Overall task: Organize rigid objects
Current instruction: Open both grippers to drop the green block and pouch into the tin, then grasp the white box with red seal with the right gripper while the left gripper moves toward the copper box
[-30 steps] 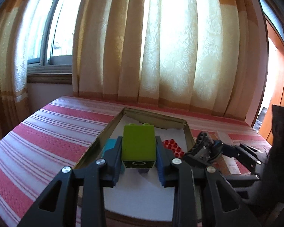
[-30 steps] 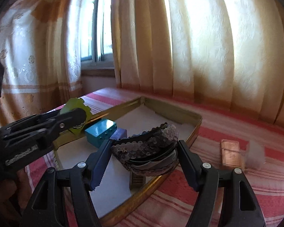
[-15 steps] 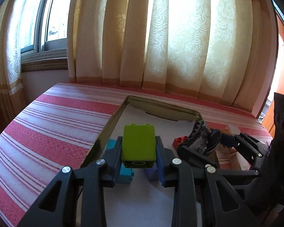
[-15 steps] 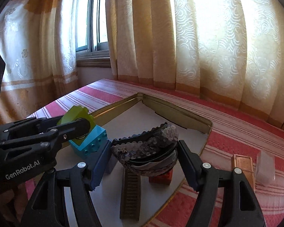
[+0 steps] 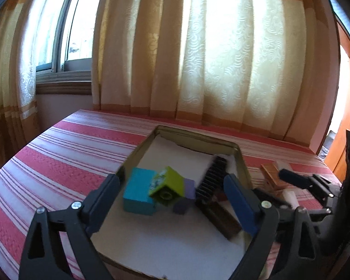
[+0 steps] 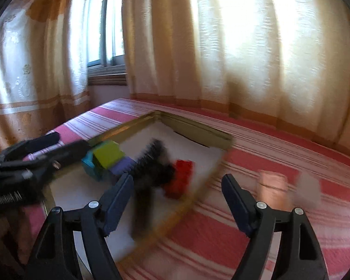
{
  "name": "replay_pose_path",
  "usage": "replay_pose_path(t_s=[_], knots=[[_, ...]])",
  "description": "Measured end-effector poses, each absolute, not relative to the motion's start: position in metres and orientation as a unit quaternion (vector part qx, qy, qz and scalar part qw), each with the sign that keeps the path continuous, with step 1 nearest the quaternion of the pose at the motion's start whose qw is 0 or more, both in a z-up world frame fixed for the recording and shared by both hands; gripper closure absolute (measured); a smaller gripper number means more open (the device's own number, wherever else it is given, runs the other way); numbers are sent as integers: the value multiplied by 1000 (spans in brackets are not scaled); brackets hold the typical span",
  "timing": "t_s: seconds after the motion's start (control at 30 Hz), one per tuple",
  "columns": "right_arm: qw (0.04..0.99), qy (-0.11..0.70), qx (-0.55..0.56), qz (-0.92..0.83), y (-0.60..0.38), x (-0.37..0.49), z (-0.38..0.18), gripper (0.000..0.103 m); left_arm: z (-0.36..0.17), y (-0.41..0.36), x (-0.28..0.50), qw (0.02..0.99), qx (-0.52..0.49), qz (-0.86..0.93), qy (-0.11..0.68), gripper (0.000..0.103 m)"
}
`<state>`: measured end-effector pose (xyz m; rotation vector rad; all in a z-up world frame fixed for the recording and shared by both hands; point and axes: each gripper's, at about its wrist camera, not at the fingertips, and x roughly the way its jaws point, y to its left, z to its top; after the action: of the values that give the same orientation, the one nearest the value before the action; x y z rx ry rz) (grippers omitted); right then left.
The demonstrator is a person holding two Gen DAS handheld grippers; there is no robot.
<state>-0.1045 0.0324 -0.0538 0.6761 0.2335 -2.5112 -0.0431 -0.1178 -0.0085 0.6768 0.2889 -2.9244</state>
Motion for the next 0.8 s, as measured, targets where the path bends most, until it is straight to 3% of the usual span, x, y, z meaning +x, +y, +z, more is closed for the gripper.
replay_pose_path(t_s=[0.1,0.37,0.67,0.7,0.77,0.8], knots=[[213,76,263,-938,69,-102,-57,23,-9,-97,-40,44,222,-969,95,1],[135,15,335,-933,135,-119,-73,23,-15,-46,-46,11,233,-970,62,1],[143,56,386,-910,114,-133,-87,23,-18,-32,-55,7,244,-968,61,1],[143,60,392,-907,112,-135,-90,25,-18,-30,-56,6,246,-967,61,1],[142,65,402,-902,113,-137,-92,59,-18,-27,-56,3,247,-967,60,1],[142,67,403,-901,116,-136,-92,60,-17,-25,-56,1,248,-967,59,1]])
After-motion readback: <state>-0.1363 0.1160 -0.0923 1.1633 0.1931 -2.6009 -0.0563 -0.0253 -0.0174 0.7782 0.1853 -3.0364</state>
